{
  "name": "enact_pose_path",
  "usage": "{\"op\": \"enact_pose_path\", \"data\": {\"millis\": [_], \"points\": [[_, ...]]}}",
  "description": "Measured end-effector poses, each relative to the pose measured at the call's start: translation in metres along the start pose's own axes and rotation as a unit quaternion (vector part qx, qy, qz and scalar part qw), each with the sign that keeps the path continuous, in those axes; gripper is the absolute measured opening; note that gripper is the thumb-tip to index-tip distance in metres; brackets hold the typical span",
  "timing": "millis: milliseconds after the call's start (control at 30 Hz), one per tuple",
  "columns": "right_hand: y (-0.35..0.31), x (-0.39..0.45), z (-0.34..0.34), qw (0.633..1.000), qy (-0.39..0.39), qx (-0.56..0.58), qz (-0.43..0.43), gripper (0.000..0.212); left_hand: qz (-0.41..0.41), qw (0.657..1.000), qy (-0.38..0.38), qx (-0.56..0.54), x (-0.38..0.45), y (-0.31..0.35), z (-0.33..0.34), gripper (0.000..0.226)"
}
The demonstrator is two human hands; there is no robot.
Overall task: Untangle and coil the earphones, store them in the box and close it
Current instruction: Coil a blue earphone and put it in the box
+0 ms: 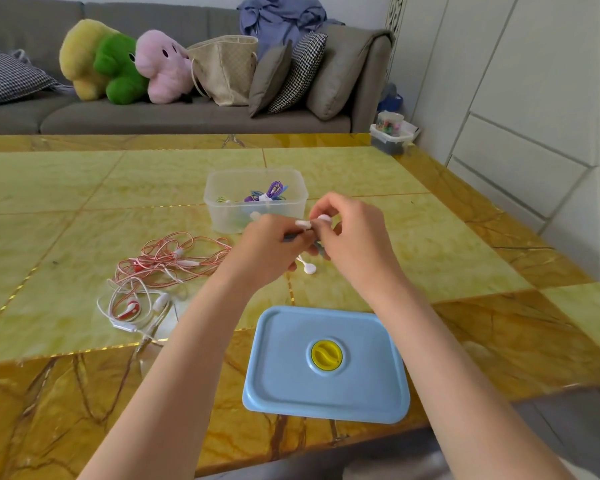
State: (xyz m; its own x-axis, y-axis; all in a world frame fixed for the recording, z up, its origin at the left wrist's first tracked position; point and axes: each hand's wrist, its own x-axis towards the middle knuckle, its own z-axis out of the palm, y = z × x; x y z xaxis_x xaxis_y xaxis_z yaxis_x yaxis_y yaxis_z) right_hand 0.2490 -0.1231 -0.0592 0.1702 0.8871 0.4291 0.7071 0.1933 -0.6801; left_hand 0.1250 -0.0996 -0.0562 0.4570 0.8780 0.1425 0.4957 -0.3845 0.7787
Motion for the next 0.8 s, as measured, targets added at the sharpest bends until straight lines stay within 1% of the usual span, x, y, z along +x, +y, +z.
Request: {"op": "enact_pose_path", "data": {"millis": [67,133,200,233,300,367,433,500,600,700,800], "points": [[0.002,0.002,-0.003,0.996,0.019,0.075,0.044,0.015,0.054,0.996,0.018,0.071,-0.001,0.003,0.001,0.025],[0.005,0.004,-0.008,0.985,0.023,0.146,0.089,0.019,0.095,0.987,0.035,0.125,-0.001,0.002,0.003,0.022],[0.007,0.003,-0.009,0.979,0.017,0.169,0.111,0.023,0.12,0.979,0.048,0.158,0.001,0.001,0.007,0.019],[0.008,0.003,-0.008,0.978,0.015,0.171,0.117,0.023,0.126,0.978,0.051,0.16,0.0,0.001,0.009,0.015],[0.009,0.002,-0.007,0.973,0.016,0.189,0.132,0.023,0.138,0.981,0.057,0.125,-0.001,0.001,0.01,0.008],[0.009,0.002,-0.008,0.97,0.023,0.202,0.135,0.02,0.137,0.985,0.06,0.087,-0.002,0.003,0.011,0.013],[0.009,0.002,-0.009,0.985,0.026,0.147,0.092,0.016,0.108,0.991,0.06,0.053,-0.001,0.004,0.013,0.013],[0.006,0.0,-0.007,0.997,0.019,0.071,0.025,0.014,0.053,0.997,0.052,0.001,0.001,0.004,0.016,0.017],[0.005,-0.003,-0.004,0.997,0.034,0.011,-0.064,0.013,-0.013,0.995,0.037,-0.09,0.004,0.005,0.018,0.022],[0.008,-0.003,0.001,0.984,0.083,-0.012,-0.158,0.009,-0.069,0.975,0.052,-0.203,0.006,0.006,0.016,0.021],[0.005,-0.005,0.009,0.971,0.101,-0.007,-0.215,0.008,-0.095,0.942,0.087,-0.309,0.008,0.005,0.012,0.022]]}}
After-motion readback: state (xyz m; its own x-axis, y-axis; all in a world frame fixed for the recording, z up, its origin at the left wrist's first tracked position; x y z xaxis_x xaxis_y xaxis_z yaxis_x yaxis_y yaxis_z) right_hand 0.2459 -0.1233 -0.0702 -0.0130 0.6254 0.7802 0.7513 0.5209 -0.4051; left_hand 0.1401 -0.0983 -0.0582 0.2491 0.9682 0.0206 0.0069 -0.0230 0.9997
